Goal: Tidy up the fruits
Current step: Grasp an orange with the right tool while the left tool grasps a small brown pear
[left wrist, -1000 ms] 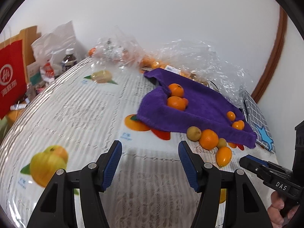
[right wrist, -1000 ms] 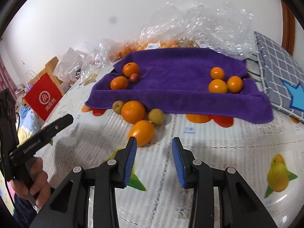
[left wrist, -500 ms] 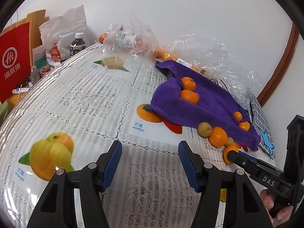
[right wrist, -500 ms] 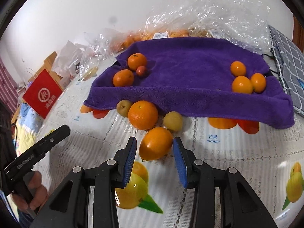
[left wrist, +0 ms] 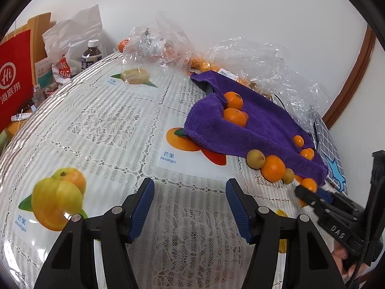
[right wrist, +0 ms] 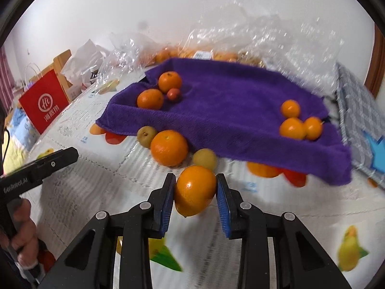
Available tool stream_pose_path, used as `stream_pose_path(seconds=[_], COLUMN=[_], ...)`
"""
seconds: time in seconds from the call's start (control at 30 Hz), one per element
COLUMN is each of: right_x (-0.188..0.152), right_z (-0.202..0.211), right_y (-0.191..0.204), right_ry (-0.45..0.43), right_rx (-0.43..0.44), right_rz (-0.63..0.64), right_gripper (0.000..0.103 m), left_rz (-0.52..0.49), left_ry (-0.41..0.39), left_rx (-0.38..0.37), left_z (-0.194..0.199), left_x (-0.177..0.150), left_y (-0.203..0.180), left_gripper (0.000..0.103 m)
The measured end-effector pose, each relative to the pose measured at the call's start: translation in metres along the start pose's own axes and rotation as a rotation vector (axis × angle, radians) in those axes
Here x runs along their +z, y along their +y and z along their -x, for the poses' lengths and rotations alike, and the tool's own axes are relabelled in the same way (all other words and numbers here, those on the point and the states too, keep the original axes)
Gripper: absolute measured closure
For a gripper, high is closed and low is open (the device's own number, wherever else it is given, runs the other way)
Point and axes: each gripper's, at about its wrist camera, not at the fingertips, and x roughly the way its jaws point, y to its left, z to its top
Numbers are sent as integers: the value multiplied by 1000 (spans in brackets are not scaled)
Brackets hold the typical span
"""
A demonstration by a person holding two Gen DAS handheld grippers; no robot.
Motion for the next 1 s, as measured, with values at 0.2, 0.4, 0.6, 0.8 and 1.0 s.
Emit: stream_pose_path(seconds=[0.2,0.4,0.6,0.8,1.0], right_x=[-12,-27,-35,-40,-43], right_z=[25,36,33,34,32], right_y=[-27,-70,-106,-113,-120], right_ry=[-44,-48,-46,-61,-47], right_rx=[-87,-120,-95,-48,13], right_rz=[57,24,-66,-101,-156], right_gripper=[69,69,69,69,69], left_rz=[-58,-80,-99,-134,-203], left_ry=[24,66,67,73,98], left_rx=[-37,-42,-13,23,9], left_z=[-2,-7,-9,-12,-32], left_x=[-1,-1,-1,-2,8], left_y=[-8,-10,-14,-23,-55], left_gripper=[45,45,44,43,44])
